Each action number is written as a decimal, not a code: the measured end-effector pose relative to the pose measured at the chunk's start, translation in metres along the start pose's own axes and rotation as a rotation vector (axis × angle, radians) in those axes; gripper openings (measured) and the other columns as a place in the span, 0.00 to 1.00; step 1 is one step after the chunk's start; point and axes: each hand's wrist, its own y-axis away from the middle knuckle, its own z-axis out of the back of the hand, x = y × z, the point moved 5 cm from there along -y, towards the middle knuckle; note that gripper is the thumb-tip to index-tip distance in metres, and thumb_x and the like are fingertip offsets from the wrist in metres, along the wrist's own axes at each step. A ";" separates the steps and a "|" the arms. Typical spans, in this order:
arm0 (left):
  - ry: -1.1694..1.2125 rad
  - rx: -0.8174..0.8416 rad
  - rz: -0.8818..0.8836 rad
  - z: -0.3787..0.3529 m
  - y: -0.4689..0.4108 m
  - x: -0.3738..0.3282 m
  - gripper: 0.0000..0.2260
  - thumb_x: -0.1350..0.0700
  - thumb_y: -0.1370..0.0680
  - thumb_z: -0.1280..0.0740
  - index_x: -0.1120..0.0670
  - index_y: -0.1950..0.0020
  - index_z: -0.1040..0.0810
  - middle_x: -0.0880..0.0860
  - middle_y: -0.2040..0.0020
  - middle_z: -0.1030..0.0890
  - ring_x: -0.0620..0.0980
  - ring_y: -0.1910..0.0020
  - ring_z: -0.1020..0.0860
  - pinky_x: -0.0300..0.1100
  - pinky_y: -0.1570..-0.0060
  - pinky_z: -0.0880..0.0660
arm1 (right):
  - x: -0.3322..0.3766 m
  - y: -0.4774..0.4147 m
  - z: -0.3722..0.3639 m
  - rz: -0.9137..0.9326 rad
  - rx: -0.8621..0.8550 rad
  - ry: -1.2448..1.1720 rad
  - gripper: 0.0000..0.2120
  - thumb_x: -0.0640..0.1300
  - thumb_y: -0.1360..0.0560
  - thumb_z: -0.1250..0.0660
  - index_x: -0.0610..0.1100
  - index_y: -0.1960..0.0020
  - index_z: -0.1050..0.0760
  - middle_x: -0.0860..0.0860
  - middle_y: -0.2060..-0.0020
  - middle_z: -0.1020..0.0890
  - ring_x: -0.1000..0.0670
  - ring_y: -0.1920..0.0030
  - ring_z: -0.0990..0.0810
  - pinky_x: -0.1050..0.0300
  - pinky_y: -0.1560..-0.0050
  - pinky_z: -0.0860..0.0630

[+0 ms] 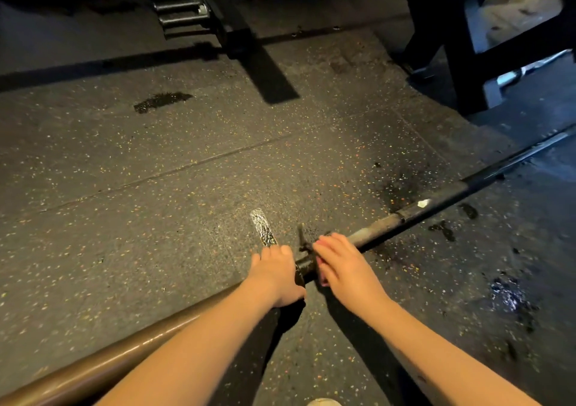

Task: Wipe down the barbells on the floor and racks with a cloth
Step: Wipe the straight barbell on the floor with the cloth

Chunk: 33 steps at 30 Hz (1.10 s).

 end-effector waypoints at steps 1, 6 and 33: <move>-0.006 -0.028 0.000 -0.001 0.001 -0.001 0.32 0.41 0.26 0.33 0.58 0.32 0.38 0.58 0.33 0.34 0.58 0.32 0.36 0.51 0.34 0.38 | 0.008 0.002 -0.001 0.043 0.052 -0.003 0.13 0.39 0.28 0.34 0.37 0.44 0.21 0.45 0.46 0.20 0.43 0.44 0.24 0.51 0.39 0.29; -0.053 -0.176 -0.005 -0.009 0.013 -0.007 0.29 0.41 0.25 0.34 0.58 0.34 0.37 0.56 0.36 0.33 0.56 0.36 0.34 0.49 0.37 0.36 | -0.021 -0.003 0.016 0.028 0.275 0.158 0.21 0.47 0.21 0.39 0.41 0.30 0.29 0.46 0.32 0.27 0.41 0.31 0.31 0.46 0.30 0.37; 0.057 -0.439 -0.052 -0.024 0.017 -0.011 0.27 0.38 0.25 0.39 0.55 0.35 0.36 0.51 0.39 0.33 0.53 0.38 0.35 0.46 0.38 0.40 | -0.073 -0.005 0.010 -0.283 -0.129 0.054 0.18 0.47 0.24 0.44 0.38 0.54 0.19 0.44 0.50 0.22 0.42 0.48 0.24 0.46 0.43 0.28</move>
